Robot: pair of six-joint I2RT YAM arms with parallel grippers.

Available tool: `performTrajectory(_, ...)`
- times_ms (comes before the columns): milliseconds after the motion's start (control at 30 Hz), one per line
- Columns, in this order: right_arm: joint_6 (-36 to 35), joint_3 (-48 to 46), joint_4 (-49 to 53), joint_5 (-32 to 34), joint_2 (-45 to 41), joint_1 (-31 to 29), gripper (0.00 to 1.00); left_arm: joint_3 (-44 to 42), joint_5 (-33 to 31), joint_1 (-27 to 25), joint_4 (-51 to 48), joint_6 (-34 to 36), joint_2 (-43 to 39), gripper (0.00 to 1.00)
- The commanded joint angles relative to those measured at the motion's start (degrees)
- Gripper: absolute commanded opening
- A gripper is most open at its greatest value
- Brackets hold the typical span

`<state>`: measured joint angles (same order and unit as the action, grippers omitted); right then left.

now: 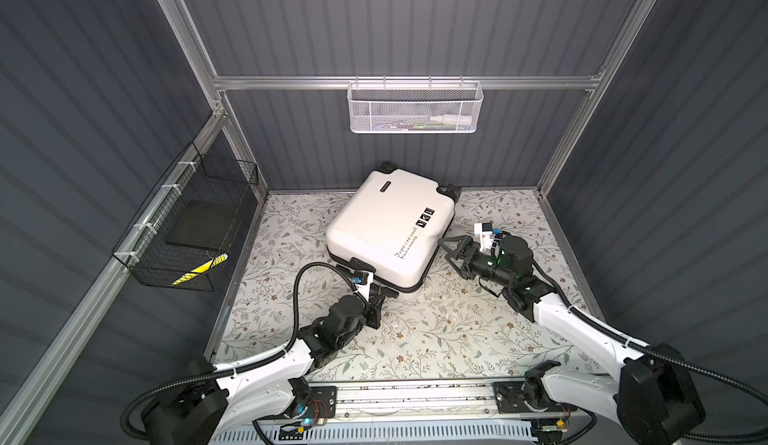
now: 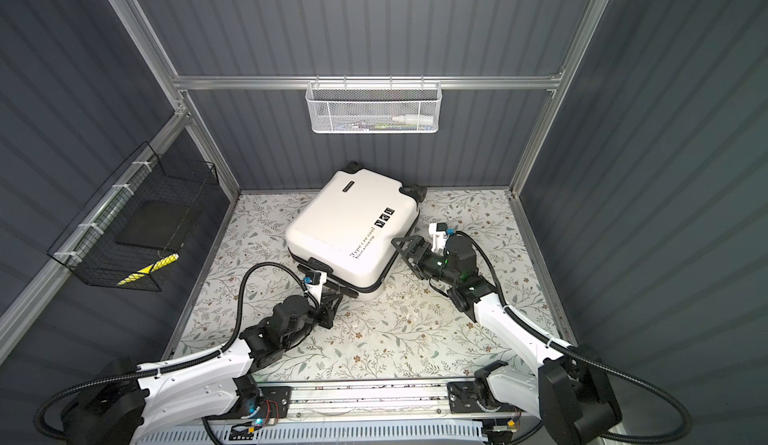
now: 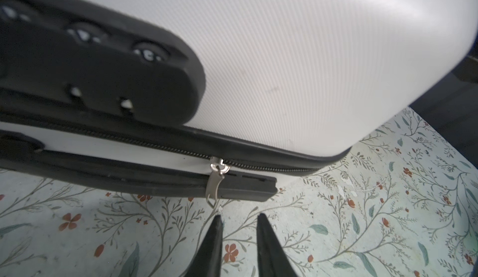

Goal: Pack the luggage

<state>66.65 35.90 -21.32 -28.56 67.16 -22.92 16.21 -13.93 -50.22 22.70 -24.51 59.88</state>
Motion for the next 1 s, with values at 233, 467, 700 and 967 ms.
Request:
performTrajectory(233,-0.12,1.73,-1.06,-0.96,2.14,0.15,0.89,0.32,-2.08,-0.23,2.88,1.72,1.64,0.21)
performTrajectory(467,-0.15,2.13,-1.53,-1.33,3.11,0.15,0.89,0.93,-2.27,-0.23,3.12,2.28,3.05,0.20)
performTrajectory(700,-0.11,2.68,-1.53,-1.68,3.85,-0.06,0.89,2.36,-2.24,-0.15,3.86,3.03,5.14,0.17)
performTrajectory(967,-0.19,2.87,-1.96,-1.66,4.73,-0.77,0.89,3.48,-2.78,-0.08,4.85,3.63,7.60,0.13)
